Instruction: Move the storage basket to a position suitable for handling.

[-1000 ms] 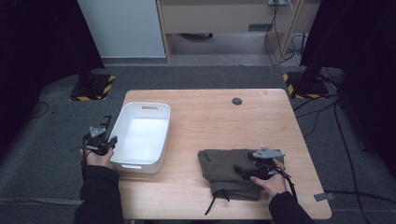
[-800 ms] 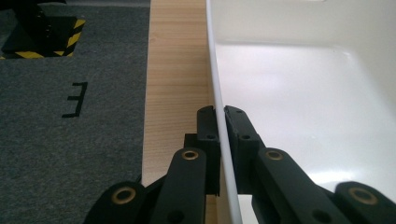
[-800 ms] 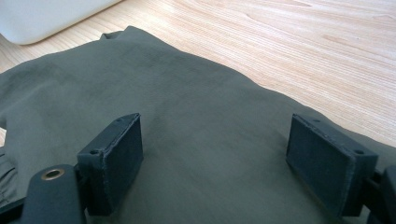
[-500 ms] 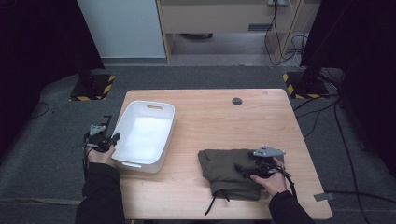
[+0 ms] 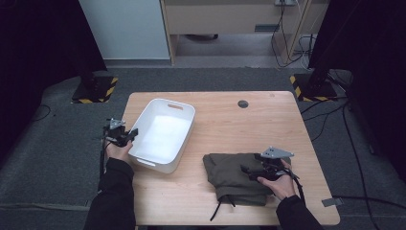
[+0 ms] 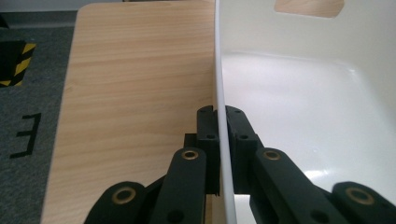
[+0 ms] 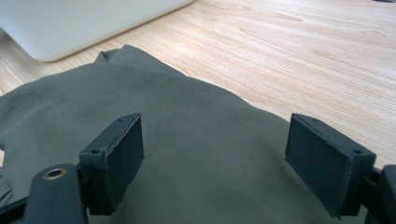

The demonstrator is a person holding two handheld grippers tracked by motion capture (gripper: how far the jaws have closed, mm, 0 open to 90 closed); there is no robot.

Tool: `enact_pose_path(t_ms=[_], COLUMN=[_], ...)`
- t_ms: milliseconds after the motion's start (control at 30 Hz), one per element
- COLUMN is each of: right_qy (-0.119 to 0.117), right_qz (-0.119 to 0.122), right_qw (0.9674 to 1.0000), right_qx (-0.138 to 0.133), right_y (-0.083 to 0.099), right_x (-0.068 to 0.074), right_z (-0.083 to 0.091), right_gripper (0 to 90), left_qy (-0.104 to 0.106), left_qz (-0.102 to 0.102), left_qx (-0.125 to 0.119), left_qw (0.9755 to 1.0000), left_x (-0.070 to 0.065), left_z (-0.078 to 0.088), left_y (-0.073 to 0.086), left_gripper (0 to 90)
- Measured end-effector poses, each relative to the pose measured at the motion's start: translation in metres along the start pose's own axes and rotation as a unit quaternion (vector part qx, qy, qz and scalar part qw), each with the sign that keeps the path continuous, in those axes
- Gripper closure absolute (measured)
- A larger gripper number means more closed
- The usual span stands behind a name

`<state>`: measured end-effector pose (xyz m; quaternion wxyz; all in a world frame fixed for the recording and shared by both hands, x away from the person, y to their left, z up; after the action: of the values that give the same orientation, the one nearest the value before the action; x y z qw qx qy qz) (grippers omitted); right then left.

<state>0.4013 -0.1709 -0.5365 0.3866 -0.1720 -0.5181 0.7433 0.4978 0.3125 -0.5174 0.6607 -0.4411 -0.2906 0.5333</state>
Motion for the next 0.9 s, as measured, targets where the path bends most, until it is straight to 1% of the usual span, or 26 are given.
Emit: enact_pose_path(t_ms=[67, 200, 300, 333, 367, 400, 433, 467, 500, 533, 567, 600, 633, 667, 700, 733, 767, 800, 833, 900], right_qy=[-0.001, -0.004, -0.003, -0.004, -0.004, -0.004, -0.003, -0.004, -0.004, -0.004, -0.004, -0.004, -0.004, -0.005, -0.005, -0.005, -0.005, -0.005, -0.006, -0.005], right_qz=[0.000, 0.000, 0.002, 0.002, 0.002, 0.002, 0.001, -0.001, 0.001, 0.001, 0.002, 0.001, 0.003, 0.002, 0.002, 0.002, 0.003, 0.003, 0.003, 0.003], right_qw=[1.0000, 1.0000, 0.9999, 0.9999, 0.9999, 0.9999, 0.9999, 0.9999, 1.0000, 1.0000, 1.0000, 0.9999, 1.0000, 1.0000, 1.0000, 1.0000, 1.0000, 1.0000, 1.0000, 1.0000], right_qx=[-0.001, 0.007, 0.014, 0.013, 0.013, 0.013, 0.012, 0.010, 0.009, 0.008, 0.009, 0.009, 0.008, 0.008, 0.007, 0.007, 0.007, 0.007, 0.007, 0.007], right_y=[0.000, 0.002, 0.005, 0.005, 0.004, 0.004, 0.004, 0.003, 0.003, 0.003, 0.003, 0.003, 0.002, 0.002, 0.002, 0.002, 0.002, 0.002, 0.002, 0.002], right_x=[0.000, 0.001, 0.002, 0.002, 0.001, 0.001, 0.002, 0.002, 0.002, 0.002, 0.002, 0.002, 0.002, 0.002, 0.002, 0.002, 0.003, 0.003, 0.003, 0.003], right_z=[0.000, -0.001, -0.002, -0.002, -0.002, -0.002, -0.001, -0.001, -0.001, -0.001, -0.001, -0.001, 0.000, 0.000, 0.000, 0.000, 0.000, 0.000, 0.000, 0.000], right_gripper=[19.3, 19.6, 19.5, 19.6, 19.6, 19.6, 19.7, 19.7, 19.7, 19.7, 19.7, 19.7, 19.7, 19.7, 19.8, 19.8, 19.8, 19.9, 19.9, 19.9], left_qy=[0.007, 0.015, 0.012, 0.005, 0.001, 0.001, 0.001, -0.008, -0.013, -0.013, -0.023, -0.028, -0.034, -0.034, -0.043, -0.044, -0.049, -0.048, -0.044, -0.045], left_qz=[-0.005, -0.011, -0.017, -0.018, -0.015, -0.015, 0.003, 0.007, 0.006, 0.006, 0.007, -0.001, -0.001, -0.001, -0.003, 0.002, 0.005, 0.006, 0.004, 0.003], left_qx=[0.002, -0.003, -0.002, -0.006, -0.013, -0.013, -0.030, -0.048, -0.056, -0.056, -0.059, -0.063, -0.065, -0.065, -0.060, -0.061, -0.059, -0.057, -0.049, -0.042], left_qw=[1.0000, 0.9998, 0.9998, 0.9998, 0.9998, 0.9998, 0.9995, 0.9988, 0.9983, 0.9983, 0.9980, 0.9976, 0.9973, 0.9973, 0.9972, 0.9971, 0.9970, 0.9972, 0.9979, 0.9981], left_x=[-0.006, -0.020, -0.026, -0.027, -0.028, -0.028, -0.028, -0.027, -0.027, -0.027, -0.027, -0.028, -0.028, -0.028, -0.028, -0.030, -0.031, -0.032, -0.034, -0.037], left_z=[-0.009, -0.025, -0.030, -0.031, -0.030, -0.030, -0.027, -0.021, -0.015, -0.015, -0.004, 0.005, 0.010, 0.010, 0.018, 0.028, 0.033, 0.036, 0.038, 0.042], left_y=[-0.004, -0.009, -0.012, -0.013, -0.015, -0.015, -0.019, -0.025, -0.029, -0.029, -0.032, -0.034, -0.033, -0.033, -0.031, -0.027, -0.023, -0.018, -0.014, -0.007], left_gripper=[85.1, 84.5, 83.2, 81.9, 77.0, 68.9, 68.9, 56.3, 52.7, 50.0, 48.2, 46.8, 46.4, 45.5, 44.7, 44.4, 44.1, 44.3, 45.2, 46.9])
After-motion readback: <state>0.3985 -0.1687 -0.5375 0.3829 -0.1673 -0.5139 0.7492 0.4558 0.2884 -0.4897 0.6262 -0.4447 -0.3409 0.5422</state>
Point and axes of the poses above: each handheld gripper's, and its own axes: z roughly backward along the jaws, y roughly out of its underside, x roughly to its left, the point moved 5 cm from there along -z, roughly forward along the jaws, and after that the axes turned 9 degrees about -x, right-handed, at the moved point
